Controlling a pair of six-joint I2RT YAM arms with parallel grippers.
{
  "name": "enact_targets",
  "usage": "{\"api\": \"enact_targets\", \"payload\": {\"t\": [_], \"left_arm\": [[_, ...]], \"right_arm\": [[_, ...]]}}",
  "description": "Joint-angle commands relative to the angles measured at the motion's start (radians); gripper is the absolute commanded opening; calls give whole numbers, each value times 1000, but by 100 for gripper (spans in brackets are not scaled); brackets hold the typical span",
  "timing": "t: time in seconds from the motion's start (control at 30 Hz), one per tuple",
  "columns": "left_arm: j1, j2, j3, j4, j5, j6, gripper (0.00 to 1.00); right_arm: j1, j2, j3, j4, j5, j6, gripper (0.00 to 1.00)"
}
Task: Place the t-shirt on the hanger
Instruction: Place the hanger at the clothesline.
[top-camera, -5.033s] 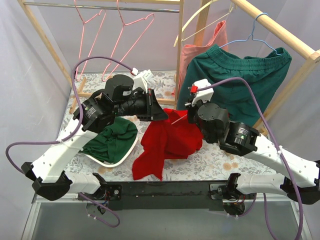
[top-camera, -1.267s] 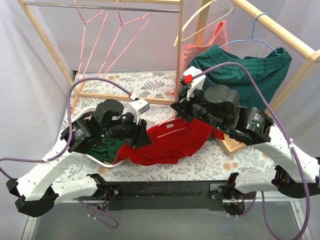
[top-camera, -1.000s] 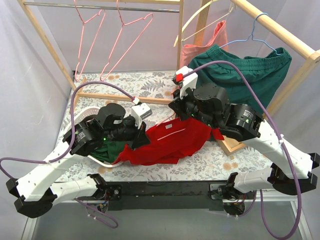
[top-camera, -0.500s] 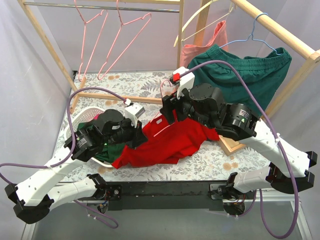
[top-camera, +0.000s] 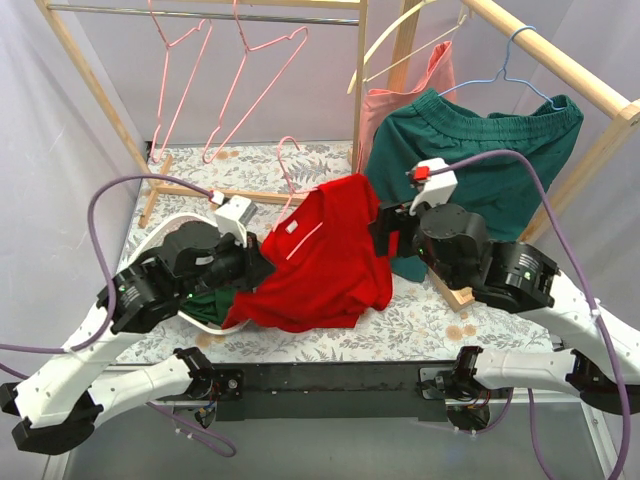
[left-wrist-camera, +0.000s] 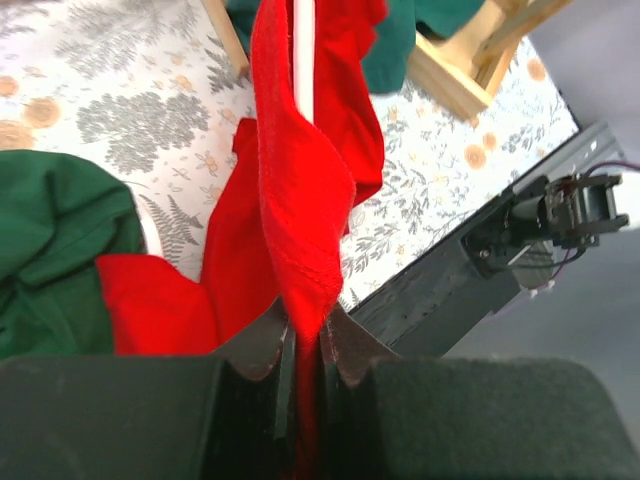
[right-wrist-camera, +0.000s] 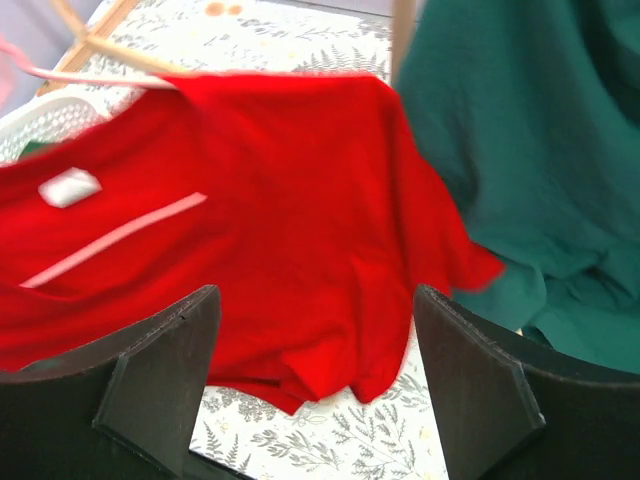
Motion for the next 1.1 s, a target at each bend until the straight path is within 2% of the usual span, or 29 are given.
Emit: {"api": "enact_targets", "payload": {"t": [0.0, 0.13, 0.23, 0.43, 0.77, 1.07], "left_arm": [[3, -25, 150, -90, -103, -27, 0], [3, 13, 319, -196, -205, -10, 0], [3, 100, 472, -261, -287, 16, 0], [3, 249, 678, -258, -431, 82, 0], [4, 448, 824, -140, -491, 199, 0], [42, 590, 825, -14, -473, 222, 0]], "right_arm": [[4, -57, -62, 31, 114, 98, 85], [4, -48, -49, 31, 100, 97, 84], [4, -25, -21, 31, 94, 77, 84], [4, 1, 34, 33, 62, 59, 84], [2, -16, 53, 19, 33, 49, 84], [2, -41, 34, 19, 8, 48, 84]]}}
